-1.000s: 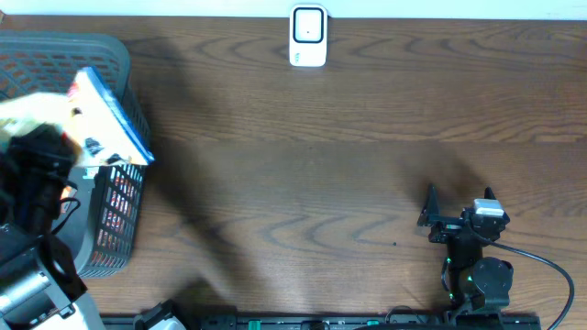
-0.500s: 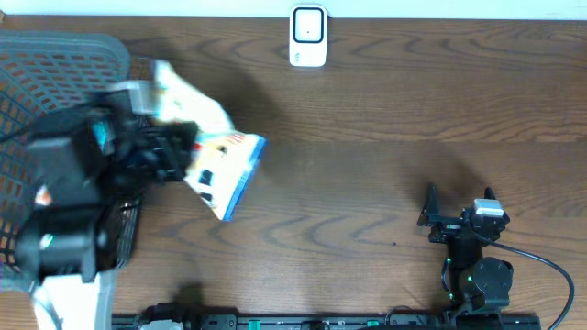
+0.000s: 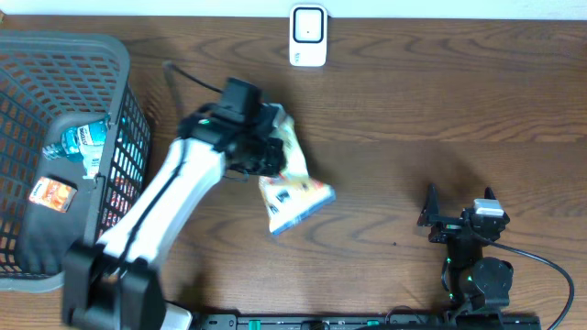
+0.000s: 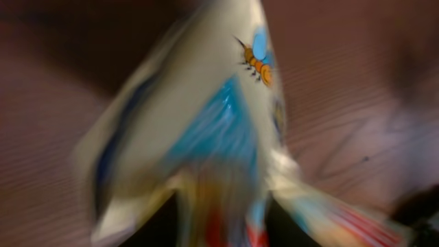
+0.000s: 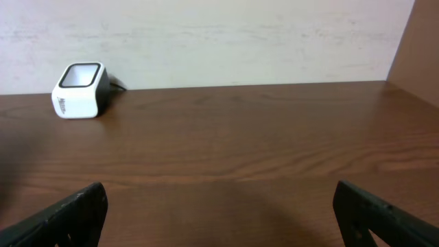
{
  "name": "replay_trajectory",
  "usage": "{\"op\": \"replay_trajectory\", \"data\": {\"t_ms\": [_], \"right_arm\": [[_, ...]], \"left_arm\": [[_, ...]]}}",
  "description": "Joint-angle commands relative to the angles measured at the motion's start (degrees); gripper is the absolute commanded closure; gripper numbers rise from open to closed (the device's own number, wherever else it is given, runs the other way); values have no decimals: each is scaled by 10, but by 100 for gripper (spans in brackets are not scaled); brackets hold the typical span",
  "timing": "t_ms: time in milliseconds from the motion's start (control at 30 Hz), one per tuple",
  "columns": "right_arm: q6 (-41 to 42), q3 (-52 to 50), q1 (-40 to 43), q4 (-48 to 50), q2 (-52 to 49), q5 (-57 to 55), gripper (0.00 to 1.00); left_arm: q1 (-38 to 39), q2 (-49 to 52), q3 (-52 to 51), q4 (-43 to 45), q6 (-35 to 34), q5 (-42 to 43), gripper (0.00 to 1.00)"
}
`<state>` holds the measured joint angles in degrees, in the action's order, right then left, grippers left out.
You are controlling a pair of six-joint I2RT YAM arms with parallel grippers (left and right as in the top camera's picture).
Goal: Scan the item barcode
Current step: 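Carry the snack bag to table center and release it, then reach the left gripper back into the basket toward the tissue pack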
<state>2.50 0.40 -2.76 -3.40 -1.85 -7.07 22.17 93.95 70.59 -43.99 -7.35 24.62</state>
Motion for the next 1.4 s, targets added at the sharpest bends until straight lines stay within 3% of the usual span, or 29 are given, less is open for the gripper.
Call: {"op": "replay_trajectory", "data": {"t_ms": [0,67,100,267,467,633,1067,1367], "right_arm": [[-5,-1,-2,-2,0,1,1],[-5,-1,-2,-2,0,1,1],[-5,-1,-2,-2,0,1,1],[-5,-1,-2,-2,0,1,1],[-5,-1,-2,-2,0,1,1],[-5,-1,-2,-2,0,1,1],[-4,-1,-2,-2,0,1,1],[-5,-1,-2,-2,0,1,1]], "left_arm": [[22,48,1,4,7,-18,22],[32,75,1,6,7,-18,2],[37,89,1,6,7,-18,2],[52,103,2,5,-44,-102,1],[53,63,3,4,-43,-108,1],[53,-5,4,3,-43,-129,0],[49,-239,11,-5,-43,-292,2],[-1,-371,69,-9,-43,-356,2]]}}
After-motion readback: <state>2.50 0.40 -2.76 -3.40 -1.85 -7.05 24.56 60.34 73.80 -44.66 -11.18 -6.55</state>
